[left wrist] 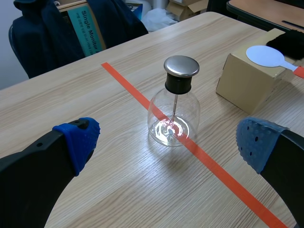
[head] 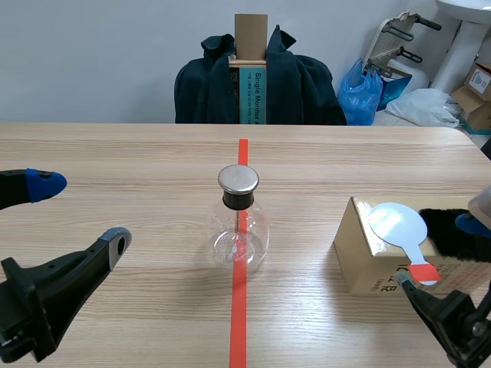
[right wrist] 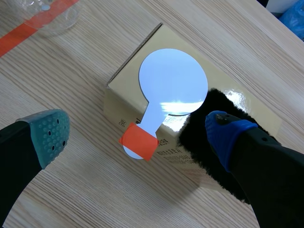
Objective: Do the electroscope experiment.
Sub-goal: 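Pick up the white charging plate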
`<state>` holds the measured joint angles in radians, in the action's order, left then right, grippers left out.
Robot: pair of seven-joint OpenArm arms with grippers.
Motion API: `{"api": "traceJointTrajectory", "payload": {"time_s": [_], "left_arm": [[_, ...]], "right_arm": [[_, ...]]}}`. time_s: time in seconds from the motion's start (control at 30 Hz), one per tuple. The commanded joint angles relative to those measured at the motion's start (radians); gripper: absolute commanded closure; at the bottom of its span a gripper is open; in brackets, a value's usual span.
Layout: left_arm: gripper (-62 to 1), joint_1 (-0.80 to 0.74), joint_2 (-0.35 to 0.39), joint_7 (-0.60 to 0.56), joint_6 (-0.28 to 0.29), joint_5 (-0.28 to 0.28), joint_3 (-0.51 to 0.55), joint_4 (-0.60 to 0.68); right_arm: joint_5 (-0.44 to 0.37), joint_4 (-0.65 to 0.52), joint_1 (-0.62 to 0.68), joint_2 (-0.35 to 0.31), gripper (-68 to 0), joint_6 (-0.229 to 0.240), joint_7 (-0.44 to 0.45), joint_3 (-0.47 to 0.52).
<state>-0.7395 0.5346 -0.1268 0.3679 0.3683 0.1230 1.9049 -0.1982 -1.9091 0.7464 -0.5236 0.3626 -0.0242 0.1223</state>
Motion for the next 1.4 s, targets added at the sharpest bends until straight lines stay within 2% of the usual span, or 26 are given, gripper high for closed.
{"api": "traceJointTrajectory", "payload": {"time_s": [0.0, 0.4, 0.53, 0.63, 0.73, 0.8, 0.97, 1.1, 1.23, 1.37], "left_arm": [[-61.7, -0.005, -0.002, -0.014, -0.002, 0.009, -0.001, 0.020], [-61.7, -0.005, -0.002, -0.014, -0.002, 0.006, -0.001, 0.020], [-61.7, -0.005, -0.002, -0.014, -0.002, 0.005, -0.001, 0.020], [-61.7, -0.005, -0.002, -0.014, -0.002, 0.005, -0.001, 0.020], [-61.7, -0.005, -0.002, -0.014, -0.002, 0.005, -0.001, 0.020], [-61.7, -0.005, -0.002, -0.014, -0.002, 0.005, -0.001, 0.020], [-61.7, -0.005, -0.002, -0.014, -0.003, 0.002, -0.001, 0.020], [-61.7, -0.005, -0.002, -0.013, -0.003, 0.002, -0.001, 0.020], [-61.7, -0.005, -0.002, -0.011, -0.003, -0.008, -0.001, 0.020], [-61.7, -0.005, -0.002, -0.011, -0.007, -0.021, -0.001, 0.020]], "right_arm": [[-0.006, -0.016, -0.001, -0.008, -58.2, -0.003, 0.024, 0.014], [0.008, -0.016, -0.001, -0.008, -58.2, -0.003, 0.057, 0.037], [0.068, -0.039, -0.001, -0.008, -58.2, -0.026, 0.089, 0.053], [0.102, -0.059, 0.000, -0.008, -58.2, -0.026, 0.126, 0.108], [0.186, -0.069, 0.023, -0.008, -58.2, -0.030, 0.203, 0.166], [0.271, -0.070, 0.051, -0.008, -58.2, -0.045, 0.273, 0.203], [0.494, -0.069, 0.129, -0.006, -58.2, -0.185, 0.423, 0.269], [0.663, -0.054, 0.143, 0.025, -58.2, -0.300, 0.472, 0.278], [0.769, -0.004, 0.143, 0.068, -58.2, -0.369, 0.541, 0.278], [0.848, 0.083, 0.142, 0.119, -58.2, -0.464, 0.645, 0.274]]}}
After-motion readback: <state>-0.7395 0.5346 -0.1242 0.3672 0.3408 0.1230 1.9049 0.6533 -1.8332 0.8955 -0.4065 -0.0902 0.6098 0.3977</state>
